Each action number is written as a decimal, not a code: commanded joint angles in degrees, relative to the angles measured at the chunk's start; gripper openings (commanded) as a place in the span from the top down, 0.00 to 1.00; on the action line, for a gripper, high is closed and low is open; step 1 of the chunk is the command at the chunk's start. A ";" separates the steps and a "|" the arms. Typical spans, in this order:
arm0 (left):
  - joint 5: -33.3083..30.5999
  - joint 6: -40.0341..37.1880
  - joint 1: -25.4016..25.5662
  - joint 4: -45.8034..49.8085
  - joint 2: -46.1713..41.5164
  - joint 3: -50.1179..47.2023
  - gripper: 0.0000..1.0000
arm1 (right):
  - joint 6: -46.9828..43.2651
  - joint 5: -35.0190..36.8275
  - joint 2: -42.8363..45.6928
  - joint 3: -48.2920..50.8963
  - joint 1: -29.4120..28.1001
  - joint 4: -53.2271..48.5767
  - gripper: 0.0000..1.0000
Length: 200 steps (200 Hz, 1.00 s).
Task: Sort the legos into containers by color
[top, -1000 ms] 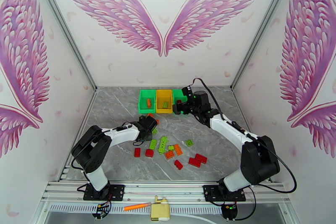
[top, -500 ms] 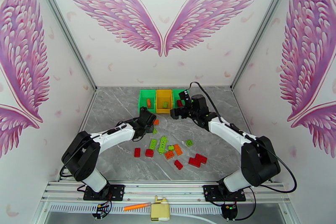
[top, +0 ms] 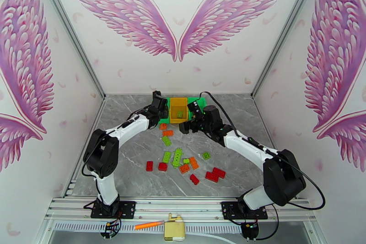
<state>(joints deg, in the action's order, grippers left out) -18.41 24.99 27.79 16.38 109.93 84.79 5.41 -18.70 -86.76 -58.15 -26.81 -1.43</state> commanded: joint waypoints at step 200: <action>6.12 -3.72 -4.88 -7.95 -6.77 -2.95 0.03 | 0.28 5.77 -0.11 -1.75 -2.60 -0.35 0.01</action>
<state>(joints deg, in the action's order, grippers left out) -10.44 22.11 22.41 14.17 112.03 87.94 4.47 -17.85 -86.56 -57.52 -27.83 0.40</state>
